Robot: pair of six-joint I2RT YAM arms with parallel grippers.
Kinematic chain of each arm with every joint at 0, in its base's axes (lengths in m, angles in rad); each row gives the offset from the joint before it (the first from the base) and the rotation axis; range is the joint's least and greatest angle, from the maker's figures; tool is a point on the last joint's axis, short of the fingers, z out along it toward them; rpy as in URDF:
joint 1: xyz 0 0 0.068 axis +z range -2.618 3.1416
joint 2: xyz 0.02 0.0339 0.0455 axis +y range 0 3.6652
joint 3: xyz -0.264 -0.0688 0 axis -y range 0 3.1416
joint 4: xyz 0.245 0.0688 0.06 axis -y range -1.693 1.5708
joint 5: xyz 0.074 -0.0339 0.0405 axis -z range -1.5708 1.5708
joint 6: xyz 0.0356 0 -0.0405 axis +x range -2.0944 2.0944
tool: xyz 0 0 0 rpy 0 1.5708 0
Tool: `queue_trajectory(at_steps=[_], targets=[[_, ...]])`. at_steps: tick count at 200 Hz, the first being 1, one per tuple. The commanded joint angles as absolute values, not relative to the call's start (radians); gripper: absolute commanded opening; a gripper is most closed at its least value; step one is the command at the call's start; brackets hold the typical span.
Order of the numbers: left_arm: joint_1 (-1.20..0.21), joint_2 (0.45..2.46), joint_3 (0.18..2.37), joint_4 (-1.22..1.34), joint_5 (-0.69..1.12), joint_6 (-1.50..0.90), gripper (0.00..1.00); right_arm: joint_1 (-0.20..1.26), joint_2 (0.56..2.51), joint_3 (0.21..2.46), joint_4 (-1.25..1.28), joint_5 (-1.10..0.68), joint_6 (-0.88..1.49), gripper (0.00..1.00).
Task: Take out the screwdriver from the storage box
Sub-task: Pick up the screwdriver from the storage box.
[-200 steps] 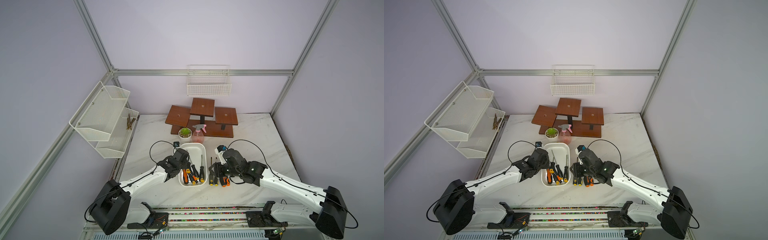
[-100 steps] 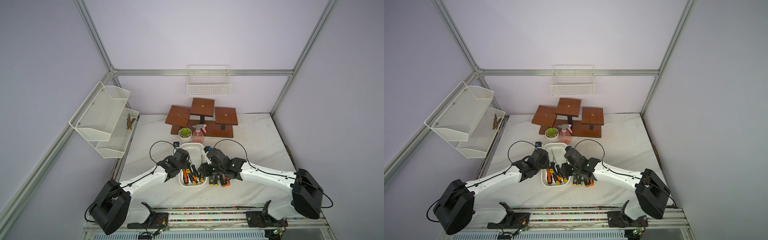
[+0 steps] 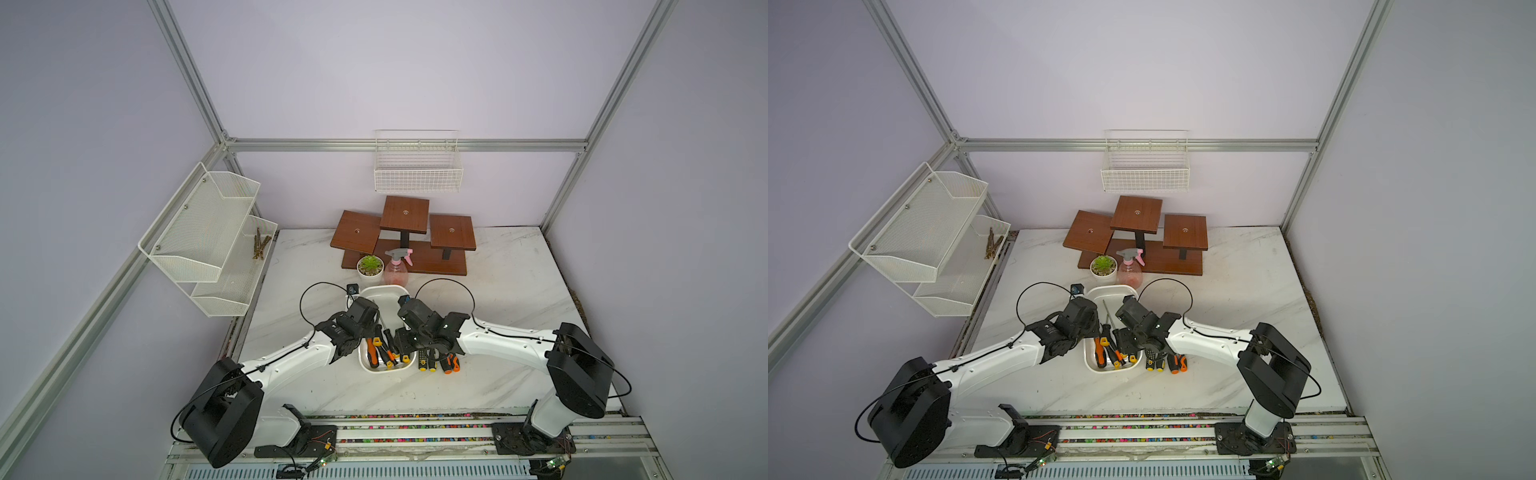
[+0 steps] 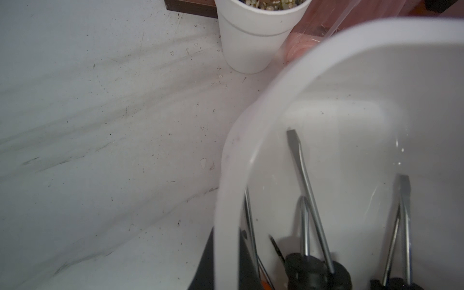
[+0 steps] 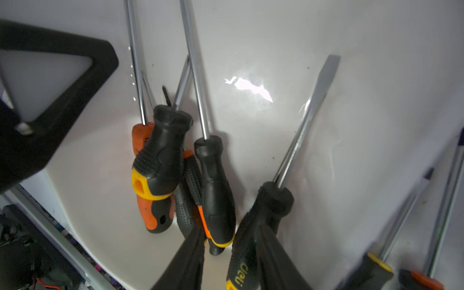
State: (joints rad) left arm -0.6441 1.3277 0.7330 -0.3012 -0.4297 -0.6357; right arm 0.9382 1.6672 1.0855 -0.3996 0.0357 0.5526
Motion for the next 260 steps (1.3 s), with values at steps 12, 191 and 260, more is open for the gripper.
queue_trajectory(at_steps=[12, 191, 260], targets=[[-0.645, 1.319, 0.746, -0.259, -0.471, -0.643, 0.00, 0.945, 1.709, 1.142, -0.519, 0.156, 0.496, 0.41], [-0.649, 1.286, 0.735, -0.262, -0.485, -0.649, 0.00, 0.959, 1.935, 1.305, -0.657, 0.239, 0.451, 0.41], [-0.649, 1.292, 0.732, -0.265, -0.491, -0.651, 0.00, 0.959, 1.894, 1.285, -0.617, 0.221, 0.461, 0.22]])
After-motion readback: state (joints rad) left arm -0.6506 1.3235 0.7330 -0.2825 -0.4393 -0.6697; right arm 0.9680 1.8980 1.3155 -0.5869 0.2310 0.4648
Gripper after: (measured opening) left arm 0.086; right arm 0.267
